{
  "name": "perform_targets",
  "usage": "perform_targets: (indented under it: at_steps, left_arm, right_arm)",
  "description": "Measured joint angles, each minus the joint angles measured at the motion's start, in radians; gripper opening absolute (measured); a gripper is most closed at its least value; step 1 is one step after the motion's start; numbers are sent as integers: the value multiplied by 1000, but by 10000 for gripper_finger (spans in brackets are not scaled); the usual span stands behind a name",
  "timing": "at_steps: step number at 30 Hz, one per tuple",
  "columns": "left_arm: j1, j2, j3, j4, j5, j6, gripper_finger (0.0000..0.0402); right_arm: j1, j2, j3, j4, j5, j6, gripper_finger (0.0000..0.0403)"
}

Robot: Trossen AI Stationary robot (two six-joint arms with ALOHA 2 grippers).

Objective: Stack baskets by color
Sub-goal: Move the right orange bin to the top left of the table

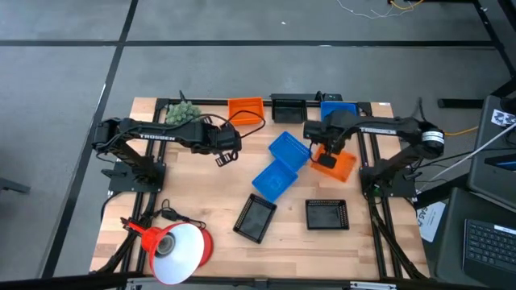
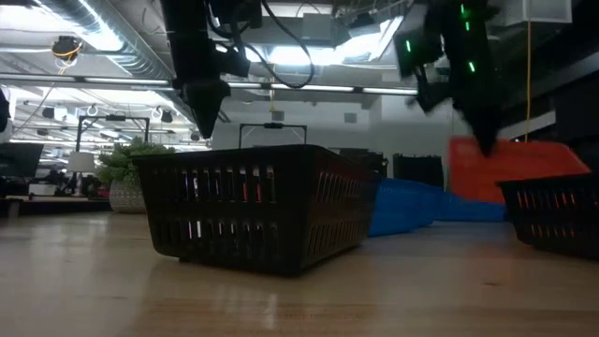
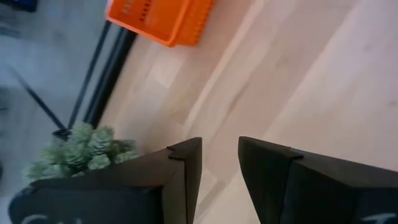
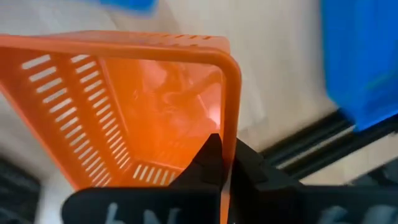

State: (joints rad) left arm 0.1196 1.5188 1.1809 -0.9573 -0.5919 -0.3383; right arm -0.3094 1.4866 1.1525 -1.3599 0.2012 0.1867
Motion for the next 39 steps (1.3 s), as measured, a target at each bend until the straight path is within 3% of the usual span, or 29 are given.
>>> perform_targets:
  at_steps: [5, 10, 14, 20, 25, 30, 39]
  left_arm:
    - [0, 0, 0, -7, -24, -23, 98]
    - [0, 0, 0, -119, -54, -85, 98]
    - [-8, -39, 0, -247, -97, -178, 98]
    - [-30, -150, 0, -249, -129, -194, 98]
    - [-38, -212, 0, -235, -130, -195, 98]
    - [-38, -212, 0, -232, -120, -202, 98]
    - [-38, -204, 0, -235, -120, -202, 98]
  right_arm:
    - [6, -24, 194, 142, -4, -12, 2]
    - [6, -1, 257, 442, -149, -89, 2]
    - [-7, 92, 262, 548, -203, -119, 2]
    - [-24, 302, 367, 696, -302, -197, 2]
    - [-24, 480, 603, 661, -311, -252, 2]
    - [-25, 652, 819, 435, -309, -277, 10]
    - [-25, 775, 987, 348, -310, -408, 73]
